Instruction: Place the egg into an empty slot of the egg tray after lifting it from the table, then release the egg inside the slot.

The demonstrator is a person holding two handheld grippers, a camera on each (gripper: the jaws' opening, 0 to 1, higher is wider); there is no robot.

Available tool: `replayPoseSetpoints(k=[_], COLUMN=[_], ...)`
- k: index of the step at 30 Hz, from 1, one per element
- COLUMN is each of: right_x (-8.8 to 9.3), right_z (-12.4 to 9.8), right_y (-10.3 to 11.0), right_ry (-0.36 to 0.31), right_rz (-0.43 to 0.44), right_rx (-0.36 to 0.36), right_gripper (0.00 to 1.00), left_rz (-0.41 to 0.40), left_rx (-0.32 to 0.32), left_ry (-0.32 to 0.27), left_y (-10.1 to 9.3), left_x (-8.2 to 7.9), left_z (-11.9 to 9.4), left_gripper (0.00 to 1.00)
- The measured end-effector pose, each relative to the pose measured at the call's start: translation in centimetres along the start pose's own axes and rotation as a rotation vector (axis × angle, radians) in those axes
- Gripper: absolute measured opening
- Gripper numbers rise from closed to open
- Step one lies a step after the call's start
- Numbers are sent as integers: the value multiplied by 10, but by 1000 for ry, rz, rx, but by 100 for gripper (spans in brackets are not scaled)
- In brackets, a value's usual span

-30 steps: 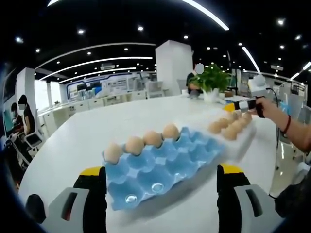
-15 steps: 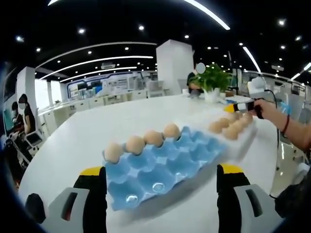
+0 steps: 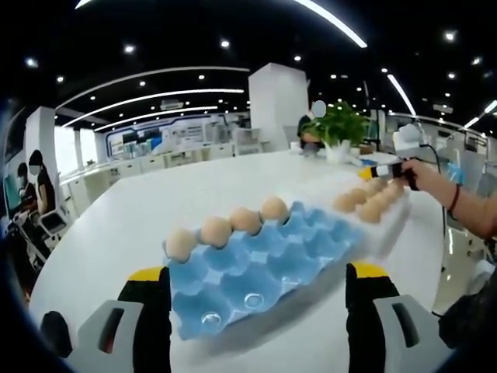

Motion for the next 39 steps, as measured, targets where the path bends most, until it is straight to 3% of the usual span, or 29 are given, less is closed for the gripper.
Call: replayPoseSetpoints(k=[11, 25, 39], right_x=[3, 5, -7], right_z=[4, 0, -1], right_y=[-8, -1, -2], right_ry=[23, 7, -34], right_rz=[-23, -57, -54], right_rx=[57, 38, 36], right_gripper=[27, 26, 26], left_rz=[1, -3, -3], left_rx=[-9, -6, -6], left_ry=[2, -1, 3], left_y=[3, 9, 14], left_x=[1, 0, 1], left_z=[0, 1, 3], left_gripper=[94, 93, 93])
Point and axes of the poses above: the point that each gripper's makers call its tool centre point, and the gripper's own axes: z roughly forward along the fingers, y roughly to its left, x roughly out of its underside, the point moved 2 cm from there along -z, roughly backward along the fingers, and after that the axes turned 3 degrees about y, right-handed, at the moved point
